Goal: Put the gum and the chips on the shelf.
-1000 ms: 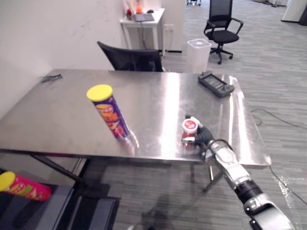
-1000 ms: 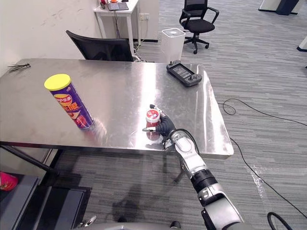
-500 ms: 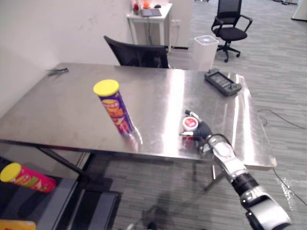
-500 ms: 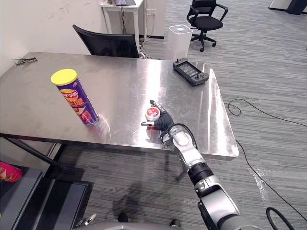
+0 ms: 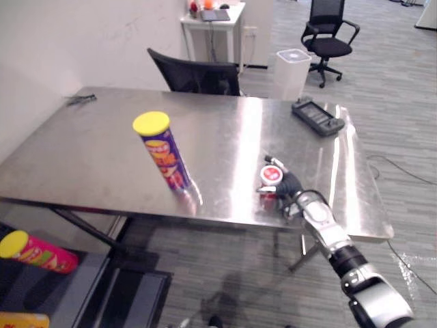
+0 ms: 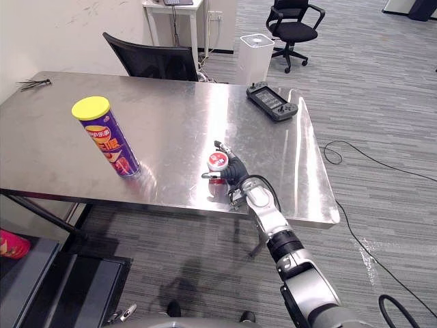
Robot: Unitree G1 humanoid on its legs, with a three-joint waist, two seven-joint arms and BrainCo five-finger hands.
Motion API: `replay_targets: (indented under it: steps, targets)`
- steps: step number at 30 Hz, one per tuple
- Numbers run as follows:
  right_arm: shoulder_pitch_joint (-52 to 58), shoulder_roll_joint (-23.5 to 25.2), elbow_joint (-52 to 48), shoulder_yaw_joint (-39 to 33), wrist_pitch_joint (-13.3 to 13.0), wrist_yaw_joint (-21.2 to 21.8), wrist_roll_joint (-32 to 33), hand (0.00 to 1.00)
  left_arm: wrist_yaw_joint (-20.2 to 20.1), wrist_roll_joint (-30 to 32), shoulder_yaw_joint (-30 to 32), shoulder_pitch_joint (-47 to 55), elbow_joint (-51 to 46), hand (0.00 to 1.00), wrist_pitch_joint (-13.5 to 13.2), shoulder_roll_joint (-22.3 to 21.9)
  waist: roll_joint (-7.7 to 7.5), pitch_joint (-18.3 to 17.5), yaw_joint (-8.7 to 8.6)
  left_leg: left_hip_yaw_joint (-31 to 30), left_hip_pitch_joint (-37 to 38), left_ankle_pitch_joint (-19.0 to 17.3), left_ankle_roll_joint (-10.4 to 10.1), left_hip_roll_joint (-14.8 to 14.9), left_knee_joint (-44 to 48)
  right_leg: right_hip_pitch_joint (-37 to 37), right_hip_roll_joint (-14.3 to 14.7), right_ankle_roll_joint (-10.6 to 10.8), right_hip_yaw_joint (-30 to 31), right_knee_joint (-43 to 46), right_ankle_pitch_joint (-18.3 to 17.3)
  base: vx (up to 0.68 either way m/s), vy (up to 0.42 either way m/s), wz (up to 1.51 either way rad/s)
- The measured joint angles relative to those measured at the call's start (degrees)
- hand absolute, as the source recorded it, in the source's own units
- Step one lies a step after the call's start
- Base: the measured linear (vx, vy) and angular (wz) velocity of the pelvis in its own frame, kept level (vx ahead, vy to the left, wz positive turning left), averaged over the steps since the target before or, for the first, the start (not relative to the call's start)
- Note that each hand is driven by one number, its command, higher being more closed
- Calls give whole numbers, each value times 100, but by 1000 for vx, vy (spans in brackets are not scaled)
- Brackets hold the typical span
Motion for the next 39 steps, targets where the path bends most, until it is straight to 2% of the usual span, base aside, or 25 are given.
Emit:
replay_targets:
  steps: [3, 4, 8, 31, 35, 39]
  targets:
    - [0, 0, 41, -34, -5, 8, -1, 0, 0, 1, -22, -7, -3, 0, 0, 1, 0, 0, 3, 6, 0, -1, -1, 1, 0, 3, 1, 0, 1, -8, 0, 0, 0, 0]
    - [-1, 0, 58, -34, -17, 14, -3, 100, 0, 3, -31, -9, -3, 0, 1, 4, 0, 0, 4, 8, 2, -1, -1, 1, 0, 4, 1, 0, 2, -8, 0, 0, 0, 0]
    - [-5, 0, 114, -47, -74, 39, -5, 100, -1, 8, -39, -11, -3, 0, 1, 7, -1, 0, 6, 18, 14, -2, -3, 1, 0, 14, 0, 0, 6, -9, 0, 0, 0, 0]
    - [16, -23, 179, -99, -28, 113, -12, 100, -15, 232, -229, -77, 17, 0, 7, 81, -15, 16, 2, 107, 102, -11, -15, 6, -21, 86, -1, 0, 38, -23, 0, 0, 0, -1]
    - [158, -22, -82, -304, 90, 49, -19, 100, -14, 234, -216, -99, 12, 0, 7, 81, -22, 20, 26, 105, 96, -11, -15, 10, -2, 82, 0, 0, 41, -23, 0, 0, 0, 0]
    - [392, -25, -911, -737, 122, -174, -11, 100, -7, 236, -104, -93, 11, 0, 7, 84, -28, 24, -5, 105, 96, -11, -16, 12, 0, 72, 2, 1, 55, -24, 2, 0, 0, 0]
